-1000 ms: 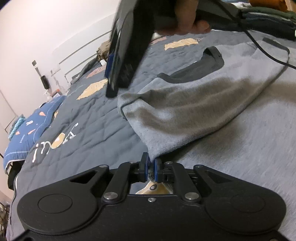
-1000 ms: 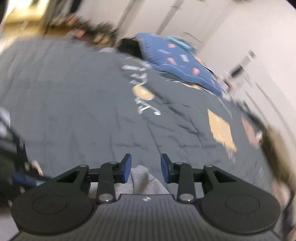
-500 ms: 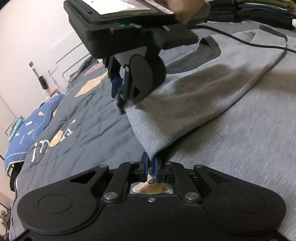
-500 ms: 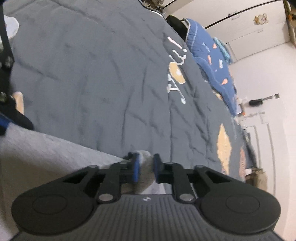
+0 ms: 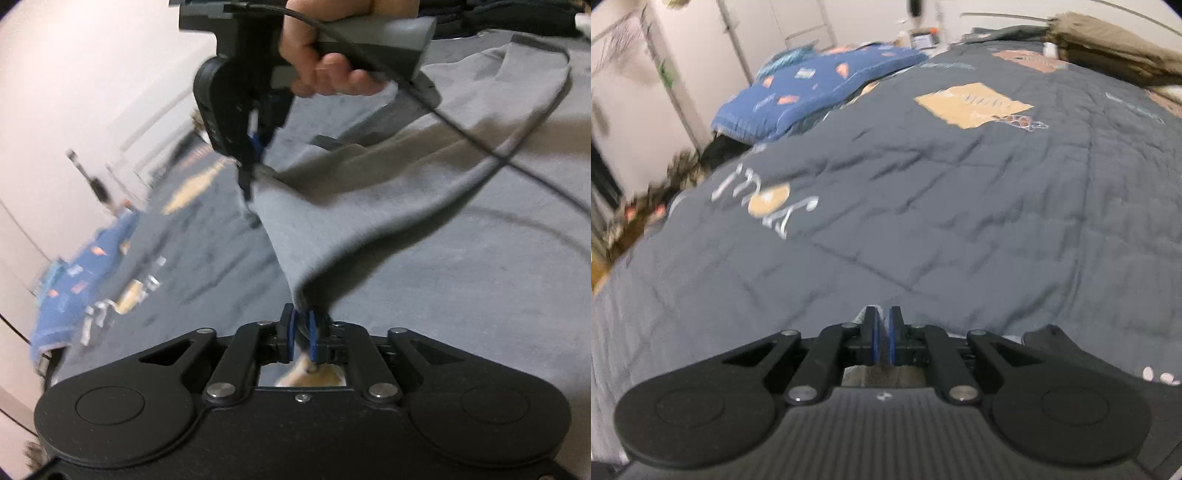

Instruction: Fold clothes

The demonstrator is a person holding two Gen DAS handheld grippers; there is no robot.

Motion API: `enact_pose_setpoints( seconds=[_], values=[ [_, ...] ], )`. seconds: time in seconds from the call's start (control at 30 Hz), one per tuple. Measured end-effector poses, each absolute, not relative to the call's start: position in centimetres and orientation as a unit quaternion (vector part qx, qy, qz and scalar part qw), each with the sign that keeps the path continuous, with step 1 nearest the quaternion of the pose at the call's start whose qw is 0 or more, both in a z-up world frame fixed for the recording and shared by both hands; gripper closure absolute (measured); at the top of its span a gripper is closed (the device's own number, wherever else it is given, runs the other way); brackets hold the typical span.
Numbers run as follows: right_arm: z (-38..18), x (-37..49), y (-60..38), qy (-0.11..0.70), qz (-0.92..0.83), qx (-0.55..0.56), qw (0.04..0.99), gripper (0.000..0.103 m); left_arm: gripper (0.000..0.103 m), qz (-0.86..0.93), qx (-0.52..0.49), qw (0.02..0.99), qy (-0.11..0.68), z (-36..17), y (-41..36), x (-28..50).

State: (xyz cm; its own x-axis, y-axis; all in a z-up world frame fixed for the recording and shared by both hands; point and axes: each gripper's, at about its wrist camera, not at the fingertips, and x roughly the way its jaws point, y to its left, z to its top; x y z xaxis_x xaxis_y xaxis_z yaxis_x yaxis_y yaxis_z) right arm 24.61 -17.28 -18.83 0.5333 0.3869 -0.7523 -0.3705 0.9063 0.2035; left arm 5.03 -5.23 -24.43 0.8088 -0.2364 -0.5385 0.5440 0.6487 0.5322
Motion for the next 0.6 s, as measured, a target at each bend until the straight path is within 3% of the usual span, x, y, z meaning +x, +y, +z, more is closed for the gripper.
enact_pose_setpoints(
  seconds=[0.1,0.2,0.4,0.53,0.6],
  values=[
    [-18.4,23.7,-17.2,0.427,0.222,0.012,0.877,0.098,0.091,-0.21,0.35,0.891,0.201,-25.1,-5.7,5.1],
    [-17.6,23.7,-17.5,0.416,0.218,0.03,0.882,0.098,0.099,-0.233,0.313,0.896,0.212,-24.4,-4.8,5.5],
    [-15.6,24.2,-18.6,0.383,0.211,0.102,0.893,0.098,0.1,-0.263,0.243,0.909,0.214,-18.2,-1.3,5.5],
    [-15.0,24.5,-19.8,0.38,0.208,0.156,0.888,0.098,0.1,-0.273,0.266,0.899,0.213,-17.0,-2.0,4.8],
    [-15.7,24.8,-19.2,0.394,0.194,0.124,0.889,0.098,0.1,-0.268,0.277,0.894,0.228,-17.7,-1.9,5.1]
  ],
)
